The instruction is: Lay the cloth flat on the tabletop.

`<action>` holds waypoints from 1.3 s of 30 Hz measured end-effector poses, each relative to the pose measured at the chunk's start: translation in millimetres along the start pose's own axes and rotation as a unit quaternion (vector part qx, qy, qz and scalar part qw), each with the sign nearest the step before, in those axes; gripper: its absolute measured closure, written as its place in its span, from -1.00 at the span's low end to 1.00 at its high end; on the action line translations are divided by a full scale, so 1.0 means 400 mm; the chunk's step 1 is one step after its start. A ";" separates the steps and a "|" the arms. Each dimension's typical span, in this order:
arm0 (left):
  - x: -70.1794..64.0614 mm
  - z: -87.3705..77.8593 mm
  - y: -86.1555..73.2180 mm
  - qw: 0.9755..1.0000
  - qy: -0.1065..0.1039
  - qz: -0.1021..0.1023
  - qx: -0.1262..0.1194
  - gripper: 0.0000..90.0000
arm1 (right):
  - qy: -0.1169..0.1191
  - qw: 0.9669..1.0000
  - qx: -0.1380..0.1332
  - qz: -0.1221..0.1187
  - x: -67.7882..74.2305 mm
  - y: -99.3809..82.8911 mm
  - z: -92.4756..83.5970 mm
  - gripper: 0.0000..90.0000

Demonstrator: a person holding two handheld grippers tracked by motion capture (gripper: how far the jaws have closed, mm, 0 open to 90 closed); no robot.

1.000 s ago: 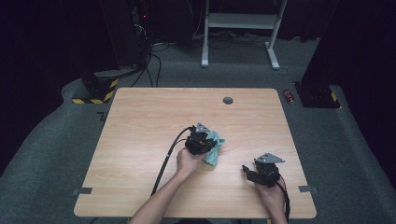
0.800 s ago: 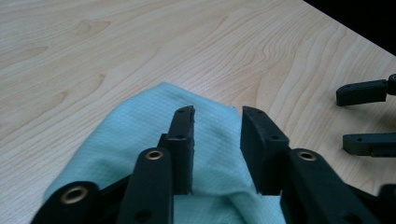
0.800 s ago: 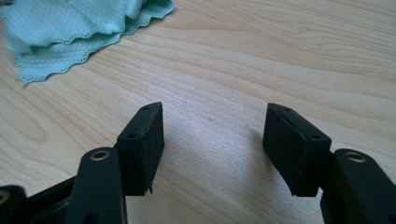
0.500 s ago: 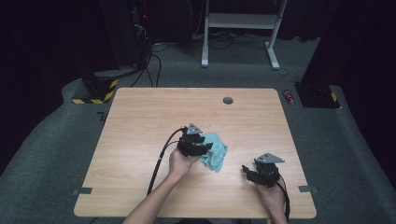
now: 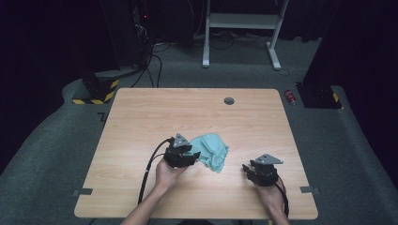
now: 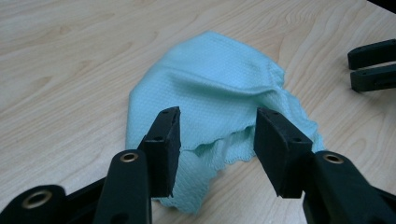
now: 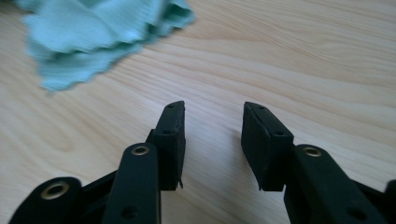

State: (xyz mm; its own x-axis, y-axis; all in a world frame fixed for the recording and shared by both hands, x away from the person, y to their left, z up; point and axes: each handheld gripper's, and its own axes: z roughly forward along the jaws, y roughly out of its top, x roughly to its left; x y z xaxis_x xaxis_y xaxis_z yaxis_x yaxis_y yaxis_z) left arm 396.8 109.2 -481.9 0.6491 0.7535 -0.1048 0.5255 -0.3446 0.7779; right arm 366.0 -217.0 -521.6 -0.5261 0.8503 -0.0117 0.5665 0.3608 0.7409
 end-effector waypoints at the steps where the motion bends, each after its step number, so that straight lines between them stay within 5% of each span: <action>1: -0.003 0.002 -0.002 1.000 -0.004 -0.002 0.003 0.14 | 0.008 1.000 -0.006 -0.005 0.011 0.003 0.001 0.37; 11: -0.090 0.070 0.003 0.998 -0.056 0.015 0.015 0.11 | 0.074 0.996 -0.023 -0.043 0.119 0.057 0.039 0.54; 16: -0.121 0.105 0.018 0.998 -0.044 0.033 0.020 0.14 | 0.084 0.995 -0.021 -0.049 0.144 0.063 0.052 0.55; 22: -0.116 0.134 0.023 0.999 -0.025 0.025 0.028 0.33 | 0.089 0.994 -0.016 -0.055 0.160 0.065 0.060 0.52; 28: -0.107 0.142 0.031 0.999 -0.017 0.033 0.030 0.76 | 0.091 0.994 -0.014 -0.062 0.175 0.073 0.077 0.49; 31: -0.105 0.140 0.042 0.999 -0.014 0.042 0.030 0.92 | 0.090 0.994 -0.004 -0.067 0.183 0.075 0.085 0.60; 39: -0.073 0.110 0.063 1.000 -0.010 0.025 0.014 0.95 | 0.089 0.992 0.000 -0.085 0.181 0.073 0.080 1.00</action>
State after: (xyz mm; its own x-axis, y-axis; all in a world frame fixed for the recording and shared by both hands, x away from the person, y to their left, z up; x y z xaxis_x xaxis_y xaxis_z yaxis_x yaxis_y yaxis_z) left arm 415.5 53.9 -486.5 0.6854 0.7240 -0.0777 0.5064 -0.3973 0.7653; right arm 364.7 -132.6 -522.5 -0.7182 0.6956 -0.0177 0.4597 0.4934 0.7384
